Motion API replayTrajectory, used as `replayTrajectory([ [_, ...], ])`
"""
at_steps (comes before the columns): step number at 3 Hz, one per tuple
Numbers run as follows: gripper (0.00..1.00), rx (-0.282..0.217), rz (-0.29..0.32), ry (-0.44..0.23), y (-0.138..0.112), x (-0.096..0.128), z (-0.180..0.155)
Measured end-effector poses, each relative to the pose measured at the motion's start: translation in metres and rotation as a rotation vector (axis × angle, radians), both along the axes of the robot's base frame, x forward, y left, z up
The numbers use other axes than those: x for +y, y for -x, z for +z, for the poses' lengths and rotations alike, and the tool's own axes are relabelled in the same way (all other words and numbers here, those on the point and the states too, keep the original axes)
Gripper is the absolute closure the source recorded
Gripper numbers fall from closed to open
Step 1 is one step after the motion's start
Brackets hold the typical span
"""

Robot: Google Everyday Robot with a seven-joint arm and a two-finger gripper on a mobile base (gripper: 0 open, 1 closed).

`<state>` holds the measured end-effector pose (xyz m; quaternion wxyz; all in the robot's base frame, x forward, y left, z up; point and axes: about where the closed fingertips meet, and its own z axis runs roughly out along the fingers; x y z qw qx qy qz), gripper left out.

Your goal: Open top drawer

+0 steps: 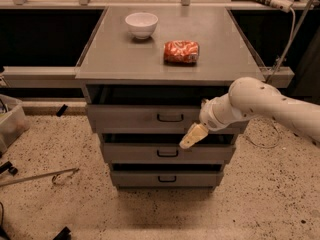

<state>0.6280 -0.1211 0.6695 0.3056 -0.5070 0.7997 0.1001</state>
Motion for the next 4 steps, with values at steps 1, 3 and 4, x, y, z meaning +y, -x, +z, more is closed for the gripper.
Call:
replayTrajectory([
  [1,0.00,0.064,0.020,0.013,0.001,0.010,-0.001],
  [3,0.00,0.104,0.020,0.005,0.011,0.011,0.004],
  [4,0.00,0.129,0.021,-0.012,0.024,0.013,0.008],
])
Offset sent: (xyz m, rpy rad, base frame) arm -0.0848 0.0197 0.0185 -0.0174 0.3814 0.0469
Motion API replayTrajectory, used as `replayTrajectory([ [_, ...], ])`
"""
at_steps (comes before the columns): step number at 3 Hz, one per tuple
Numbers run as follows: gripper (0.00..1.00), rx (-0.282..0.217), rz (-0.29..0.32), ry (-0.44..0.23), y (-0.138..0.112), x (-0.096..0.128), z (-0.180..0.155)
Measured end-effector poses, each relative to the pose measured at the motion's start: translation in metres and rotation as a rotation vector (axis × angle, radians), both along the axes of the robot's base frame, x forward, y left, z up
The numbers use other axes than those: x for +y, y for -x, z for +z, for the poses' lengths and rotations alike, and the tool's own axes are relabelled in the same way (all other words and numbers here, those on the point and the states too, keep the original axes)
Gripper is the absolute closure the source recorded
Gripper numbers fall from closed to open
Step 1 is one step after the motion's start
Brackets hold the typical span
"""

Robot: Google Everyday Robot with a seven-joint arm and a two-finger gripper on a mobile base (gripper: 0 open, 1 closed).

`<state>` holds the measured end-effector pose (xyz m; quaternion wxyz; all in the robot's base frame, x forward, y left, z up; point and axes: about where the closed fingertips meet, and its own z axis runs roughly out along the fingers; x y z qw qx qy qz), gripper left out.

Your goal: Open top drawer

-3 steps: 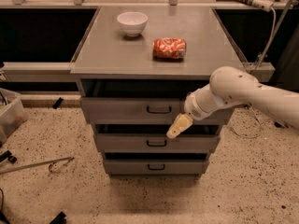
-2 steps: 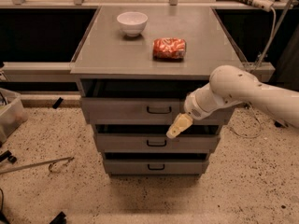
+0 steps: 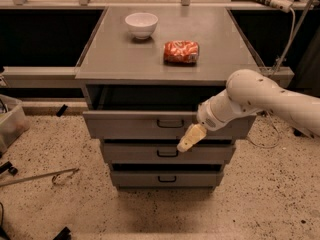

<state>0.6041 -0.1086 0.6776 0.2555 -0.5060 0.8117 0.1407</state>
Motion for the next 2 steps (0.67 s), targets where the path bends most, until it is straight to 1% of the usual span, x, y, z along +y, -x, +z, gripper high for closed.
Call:
replayTrajectory([
  [1,0.00,0.000,0.000,0.000,0.000,0.000,0.000],
  [2,0.00,0.043,0.027,-0.001,0.015,0.001,-0.004],
])
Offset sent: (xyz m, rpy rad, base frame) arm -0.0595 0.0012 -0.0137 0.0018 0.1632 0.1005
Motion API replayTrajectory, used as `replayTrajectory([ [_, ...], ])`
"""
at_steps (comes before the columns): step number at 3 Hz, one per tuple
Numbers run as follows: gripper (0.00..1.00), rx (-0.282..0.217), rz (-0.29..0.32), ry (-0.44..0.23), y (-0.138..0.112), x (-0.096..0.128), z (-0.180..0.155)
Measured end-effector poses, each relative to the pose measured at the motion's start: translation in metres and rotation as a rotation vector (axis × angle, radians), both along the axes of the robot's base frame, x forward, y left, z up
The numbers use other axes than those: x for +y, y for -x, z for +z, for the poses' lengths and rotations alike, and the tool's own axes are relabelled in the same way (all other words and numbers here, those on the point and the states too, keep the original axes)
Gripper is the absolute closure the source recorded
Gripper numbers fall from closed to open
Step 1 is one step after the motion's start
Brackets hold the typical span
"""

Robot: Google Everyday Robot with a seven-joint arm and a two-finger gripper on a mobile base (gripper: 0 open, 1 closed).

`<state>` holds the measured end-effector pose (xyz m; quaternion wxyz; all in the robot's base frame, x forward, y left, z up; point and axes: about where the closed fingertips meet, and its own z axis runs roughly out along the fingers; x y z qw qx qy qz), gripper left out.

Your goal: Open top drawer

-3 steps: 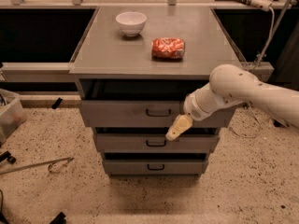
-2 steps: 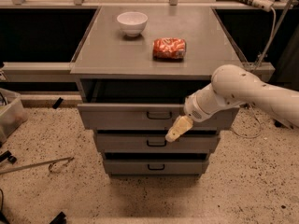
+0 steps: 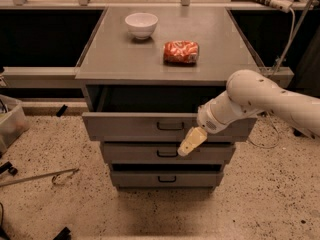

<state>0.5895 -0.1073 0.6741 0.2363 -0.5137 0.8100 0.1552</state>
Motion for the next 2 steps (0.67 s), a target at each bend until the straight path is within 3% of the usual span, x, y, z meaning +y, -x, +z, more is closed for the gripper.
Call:
replayTrajectory([
  [2,0.00,0.018,-0.001,-0.015,0.0140,-0.0016,0.0057],
])
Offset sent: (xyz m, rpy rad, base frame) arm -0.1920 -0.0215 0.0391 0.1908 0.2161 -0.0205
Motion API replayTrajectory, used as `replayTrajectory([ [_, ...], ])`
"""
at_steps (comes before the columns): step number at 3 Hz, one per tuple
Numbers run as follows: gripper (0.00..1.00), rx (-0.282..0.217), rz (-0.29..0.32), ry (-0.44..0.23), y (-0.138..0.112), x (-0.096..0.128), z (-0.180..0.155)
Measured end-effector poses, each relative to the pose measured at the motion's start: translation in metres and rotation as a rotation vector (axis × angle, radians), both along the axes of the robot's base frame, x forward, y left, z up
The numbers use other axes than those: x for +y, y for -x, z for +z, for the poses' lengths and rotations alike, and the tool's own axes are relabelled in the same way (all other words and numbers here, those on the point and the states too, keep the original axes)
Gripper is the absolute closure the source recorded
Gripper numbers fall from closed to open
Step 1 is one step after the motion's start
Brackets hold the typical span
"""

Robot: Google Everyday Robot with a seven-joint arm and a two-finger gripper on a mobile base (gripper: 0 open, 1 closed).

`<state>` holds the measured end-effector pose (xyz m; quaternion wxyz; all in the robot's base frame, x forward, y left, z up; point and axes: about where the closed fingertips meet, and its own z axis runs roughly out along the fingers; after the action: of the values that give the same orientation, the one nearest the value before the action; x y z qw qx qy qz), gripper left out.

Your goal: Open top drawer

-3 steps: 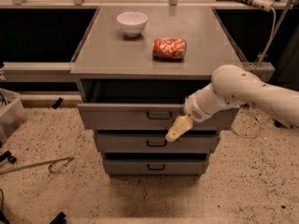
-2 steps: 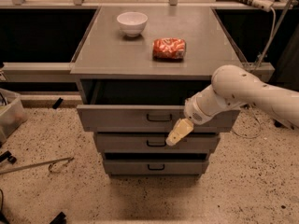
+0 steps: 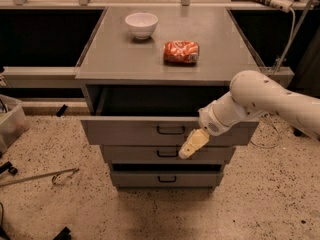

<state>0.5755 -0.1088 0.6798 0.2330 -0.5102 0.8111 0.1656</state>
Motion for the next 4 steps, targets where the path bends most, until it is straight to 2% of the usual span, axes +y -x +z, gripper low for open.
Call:
replayTrajectory([
  [1,0.00,0.031,0.020,0.034,0.017,0.001,0.001],
  [3,0.00,0.135,-0.006,0.080,0.110,-0.007,0.028],
  [4,0.00,0.134,-0.005,0.086,0.114,-0.007,0.030],
])
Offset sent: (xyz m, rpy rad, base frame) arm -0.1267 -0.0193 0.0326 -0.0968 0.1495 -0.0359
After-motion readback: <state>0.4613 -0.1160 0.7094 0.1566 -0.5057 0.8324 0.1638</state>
